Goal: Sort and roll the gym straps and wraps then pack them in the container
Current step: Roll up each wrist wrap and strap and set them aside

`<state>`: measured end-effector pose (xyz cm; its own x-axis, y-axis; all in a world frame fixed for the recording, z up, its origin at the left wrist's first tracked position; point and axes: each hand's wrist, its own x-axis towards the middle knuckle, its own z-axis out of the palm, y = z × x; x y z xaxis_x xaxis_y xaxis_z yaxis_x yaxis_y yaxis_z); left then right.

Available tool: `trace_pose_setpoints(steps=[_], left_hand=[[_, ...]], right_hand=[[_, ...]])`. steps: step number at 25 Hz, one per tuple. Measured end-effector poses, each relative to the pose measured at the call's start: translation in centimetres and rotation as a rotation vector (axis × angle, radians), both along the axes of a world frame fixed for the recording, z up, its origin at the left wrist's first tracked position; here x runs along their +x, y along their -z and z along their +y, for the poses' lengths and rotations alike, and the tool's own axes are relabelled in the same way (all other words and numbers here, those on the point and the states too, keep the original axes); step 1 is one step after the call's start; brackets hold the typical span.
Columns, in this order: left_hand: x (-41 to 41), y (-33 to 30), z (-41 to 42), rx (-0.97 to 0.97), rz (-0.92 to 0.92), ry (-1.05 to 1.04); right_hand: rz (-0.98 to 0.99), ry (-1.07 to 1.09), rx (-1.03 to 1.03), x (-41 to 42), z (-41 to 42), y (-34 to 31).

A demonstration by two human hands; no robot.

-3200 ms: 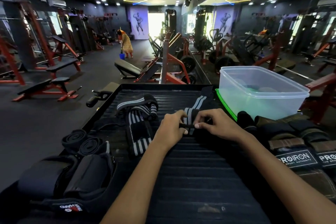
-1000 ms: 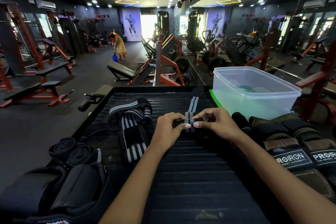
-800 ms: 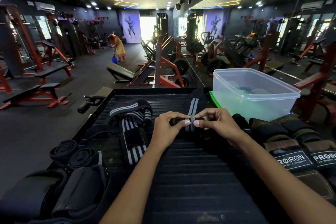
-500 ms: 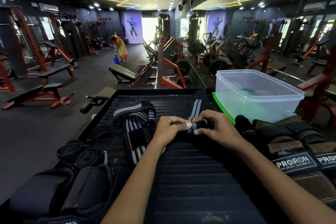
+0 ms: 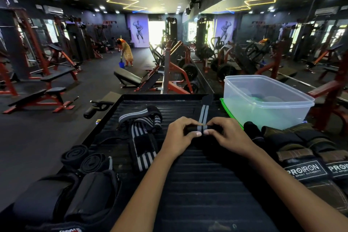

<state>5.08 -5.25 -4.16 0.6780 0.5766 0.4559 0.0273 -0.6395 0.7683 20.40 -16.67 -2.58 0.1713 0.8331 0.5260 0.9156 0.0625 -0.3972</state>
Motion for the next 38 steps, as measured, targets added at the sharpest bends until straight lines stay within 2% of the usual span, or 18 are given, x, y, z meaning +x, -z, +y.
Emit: trace_pose_setpoints(steps=[3, 6, 10, 14, 17, 22, 27, 38], left_hand=[[0.1, -0.1, 0.2, 0.082, 0.057, -0.055], [-0.1, -0.3, 0.1, 0.051, 0.089, -0.034], [-0.1, -0.7, -0.3, -0.044, -0.016, 0.011], [-0.3, -0.7, -0.7, 0.055, -0.104, 0.053], [-0.4, -0.8, -0.6, 0.004, -0.171, 0.041], [-0.3, -0.4, -0.3, -0.079, -0.111, 0.045], [-0.3, -0.3, -0.1, -0.033, -0.085, 0.08], [-0.2, -0.1, 0.1, 0.041, -0.106, 0.011]], right_hand=[[0.062, -0.042, -0.014, 0.1, -0.2, -0.5], [0.067, -0.082, -0.022, 0.1, -0.5, -0.9], [0.095, -0.078, 0.023, 0.3, -0.3, -0.9], [0.155, -0.067, 0.041, 0.7, -0.4, -0.8], [0.189, -0.06, 0.047, 0.6, -0.4, -1.0], [-0.04, -0.123, 0.046, -0.2, -0.4, -1.1], [-0.013, -0.101, 0.05, 0.2, -0.5, -1.0], [-0.034, -0.116, 0.02, -0.5, -0.5, -1.0]])
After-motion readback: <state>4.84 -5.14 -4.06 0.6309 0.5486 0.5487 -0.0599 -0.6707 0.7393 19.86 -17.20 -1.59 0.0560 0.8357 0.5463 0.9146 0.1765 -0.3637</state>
